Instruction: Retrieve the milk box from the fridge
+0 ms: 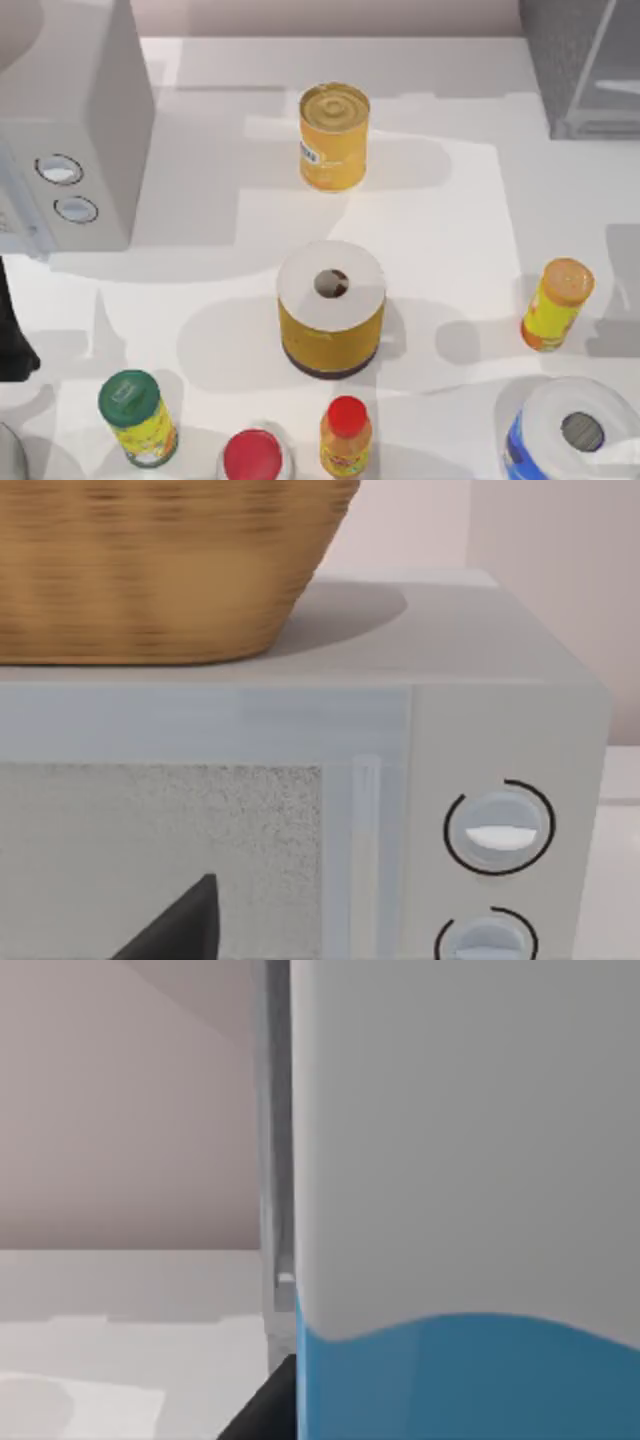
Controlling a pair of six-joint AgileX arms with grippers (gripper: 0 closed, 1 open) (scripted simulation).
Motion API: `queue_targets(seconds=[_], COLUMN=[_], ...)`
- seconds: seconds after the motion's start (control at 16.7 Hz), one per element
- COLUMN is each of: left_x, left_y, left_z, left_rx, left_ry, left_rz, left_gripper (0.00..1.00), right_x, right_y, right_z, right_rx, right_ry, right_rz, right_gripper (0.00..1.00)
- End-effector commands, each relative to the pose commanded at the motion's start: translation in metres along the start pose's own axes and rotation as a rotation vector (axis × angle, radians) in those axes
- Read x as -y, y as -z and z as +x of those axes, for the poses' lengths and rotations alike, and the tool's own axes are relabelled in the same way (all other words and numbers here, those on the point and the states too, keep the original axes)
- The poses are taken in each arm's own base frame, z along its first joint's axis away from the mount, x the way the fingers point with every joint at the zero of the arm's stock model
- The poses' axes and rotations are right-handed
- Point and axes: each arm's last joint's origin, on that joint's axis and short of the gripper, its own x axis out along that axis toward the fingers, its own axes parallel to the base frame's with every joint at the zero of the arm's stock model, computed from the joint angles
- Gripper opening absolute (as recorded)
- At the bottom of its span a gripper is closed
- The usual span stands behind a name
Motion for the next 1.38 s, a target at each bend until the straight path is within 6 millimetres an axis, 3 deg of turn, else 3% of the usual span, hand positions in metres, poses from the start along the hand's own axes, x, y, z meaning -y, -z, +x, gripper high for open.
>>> queue_targets(seconds=[0.36,0.72,0.9,1.14,1.38], left_x=[0.0,0.0,0.0,0.0,0.0], left_y=[0.0,0.0,0.0,0.0,0.0], left_z=[0.0,0.0,0.0,0.0,0.0], left_rx=[0.0,0.0,0.0,0.0,0.0], left_ry=[0.0,0.0,0.0,0.0,0.0], left_rz=[0.0,0.0,0.0,0.0,0.0], left_gripper=[1.0,1.0,1.0,1.0,1.0], right_x=[-0.003,-0.003,-0.005,-0.01,-0.018], right_y=[0.026,0.024,0.008,-0.019,-0.024], right_z=[-0.011,-0.01,-0.006,0.015,0.06], right_rx=[-0.003,0.001,0.039,0.083,0.036], right_ry=[-0.002,-0.005,-0.053,-0.179,-0.339], right_rz=[0.002,0.003,-0.006,-0.021,-0.015], right_gripper=[0.0,0.0,0.0,0.0,0.0])
